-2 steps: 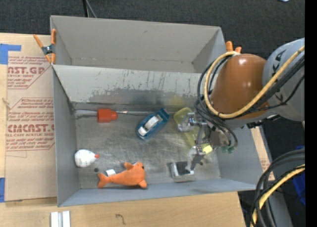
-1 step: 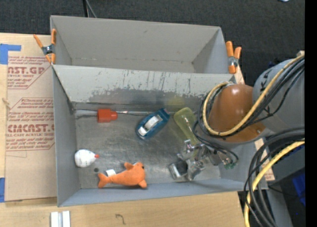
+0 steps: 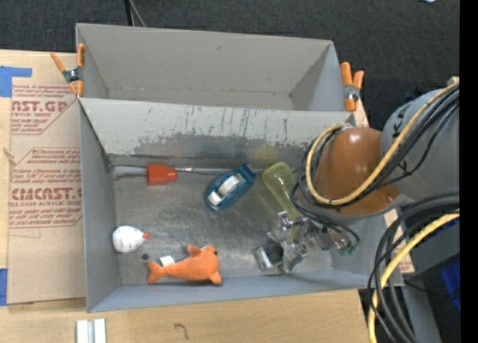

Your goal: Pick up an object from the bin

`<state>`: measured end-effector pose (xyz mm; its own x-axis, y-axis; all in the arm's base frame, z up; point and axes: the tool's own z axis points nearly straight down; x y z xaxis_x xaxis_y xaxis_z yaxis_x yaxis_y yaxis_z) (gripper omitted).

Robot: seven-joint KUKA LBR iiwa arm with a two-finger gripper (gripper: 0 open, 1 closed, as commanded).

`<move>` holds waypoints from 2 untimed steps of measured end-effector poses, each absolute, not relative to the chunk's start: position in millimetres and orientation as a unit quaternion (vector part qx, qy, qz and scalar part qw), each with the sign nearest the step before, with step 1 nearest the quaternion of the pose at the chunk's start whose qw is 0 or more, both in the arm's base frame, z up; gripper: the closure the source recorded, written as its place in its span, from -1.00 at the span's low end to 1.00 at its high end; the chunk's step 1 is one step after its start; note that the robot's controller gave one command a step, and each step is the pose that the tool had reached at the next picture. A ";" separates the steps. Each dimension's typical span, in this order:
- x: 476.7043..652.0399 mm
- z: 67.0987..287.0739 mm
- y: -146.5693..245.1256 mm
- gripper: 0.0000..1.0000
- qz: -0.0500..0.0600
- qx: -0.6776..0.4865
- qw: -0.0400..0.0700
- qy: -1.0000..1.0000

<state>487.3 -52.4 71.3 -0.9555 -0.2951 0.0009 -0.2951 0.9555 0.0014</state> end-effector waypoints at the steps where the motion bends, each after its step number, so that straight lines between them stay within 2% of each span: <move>1: 498.6 194.5 -33.2 1.00 0.000 0.177 -0.001 -0.984; 2: 498.5 194.5 -33.2 1.00 0.000 0.177 -0.001 -0.984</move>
Offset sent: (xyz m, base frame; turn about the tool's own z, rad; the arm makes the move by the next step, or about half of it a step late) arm 0.0000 0.0000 0.0000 0.0000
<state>498.5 -33.2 194.5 -0.9373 -0.3485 -0.0015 -0.3485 0.9373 0.0007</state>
